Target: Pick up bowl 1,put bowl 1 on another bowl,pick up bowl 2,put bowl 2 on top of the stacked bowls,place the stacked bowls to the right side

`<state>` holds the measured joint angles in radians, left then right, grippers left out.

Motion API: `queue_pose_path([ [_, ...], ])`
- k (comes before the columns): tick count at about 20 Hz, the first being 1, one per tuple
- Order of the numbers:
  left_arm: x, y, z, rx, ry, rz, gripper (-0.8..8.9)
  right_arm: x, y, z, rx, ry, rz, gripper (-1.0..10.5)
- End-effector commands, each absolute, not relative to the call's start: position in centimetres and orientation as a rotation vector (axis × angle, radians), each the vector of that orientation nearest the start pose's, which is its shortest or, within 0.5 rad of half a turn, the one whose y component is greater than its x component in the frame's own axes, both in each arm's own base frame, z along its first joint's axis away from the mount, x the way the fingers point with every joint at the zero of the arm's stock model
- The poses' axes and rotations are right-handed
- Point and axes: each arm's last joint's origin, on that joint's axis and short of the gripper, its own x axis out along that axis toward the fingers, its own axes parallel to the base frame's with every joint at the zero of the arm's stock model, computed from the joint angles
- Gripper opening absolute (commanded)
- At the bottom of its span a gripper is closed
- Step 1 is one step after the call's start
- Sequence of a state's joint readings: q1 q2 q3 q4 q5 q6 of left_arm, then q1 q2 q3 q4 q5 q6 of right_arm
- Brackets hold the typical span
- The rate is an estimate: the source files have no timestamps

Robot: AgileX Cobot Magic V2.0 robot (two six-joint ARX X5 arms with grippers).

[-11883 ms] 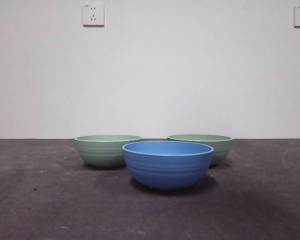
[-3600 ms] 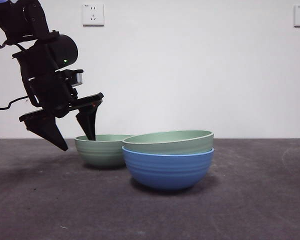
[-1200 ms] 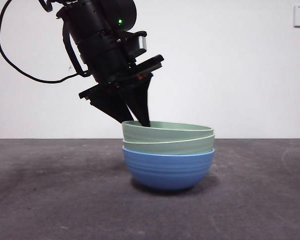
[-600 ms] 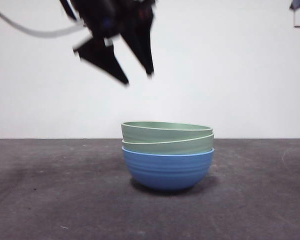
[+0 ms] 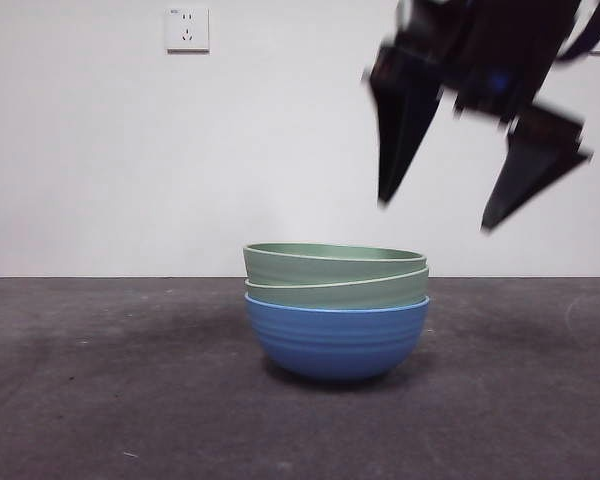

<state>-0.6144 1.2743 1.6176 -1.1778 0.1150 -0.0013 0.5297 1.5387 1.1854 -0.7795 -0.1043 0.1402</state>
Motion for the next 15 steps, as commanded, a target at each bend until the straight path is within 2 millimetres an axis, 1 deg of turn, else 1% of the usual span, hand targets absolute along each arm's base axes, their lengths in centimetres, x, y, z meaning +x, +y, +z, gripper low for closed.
queue_pose_path([
  [1, 16.7, -12.1, 42.8, 0.222, 0.814, -0.678, 3.12, 27.1, 16.2, 22.8, -0.106, 1.236, 0.463, 5.6],
  [3, 16.3, -11.8, 42.9, 0.222, 0.815, -0.678, 3.12, 27.8, 16.4, 21.2, -0.056, 1.304, 0.502, 5.6],
  [4, 16.2, -11.8, 42.9, 0.223, 0.818, -0.678, 3.12, 28.0, 16.6, 20.6, -0.038, 1.327, 0.510, 5.3],
  [6, 16.1, -11.7, 42.9, 0.225, 0.828, -0.677, 3.12, 28.4, 16.8, 19.8, -0.022, 1.345, 0.514, 4.3],
  [8, 16.1, -11.7, 42.9, 0.225, 0.831, -0.677, 3.12, 28.4, 16.9, 19.6, -0.024, 1.351, 0.512, 3.6],
  [11, 16.1, -11.7, 42.9, 0.225, 0.832, -0.677, 3.12, 28.5, 16.8, 19.5, -0.021, 1.351, 0.510, 1.8],
  [15, 16.1, -11.7, 42.8, 0.228, 0.842, -0.676, 3.12, 28.7, 16.8, 18.9, -0.021, 1.376, 0.502, 1.8],
])
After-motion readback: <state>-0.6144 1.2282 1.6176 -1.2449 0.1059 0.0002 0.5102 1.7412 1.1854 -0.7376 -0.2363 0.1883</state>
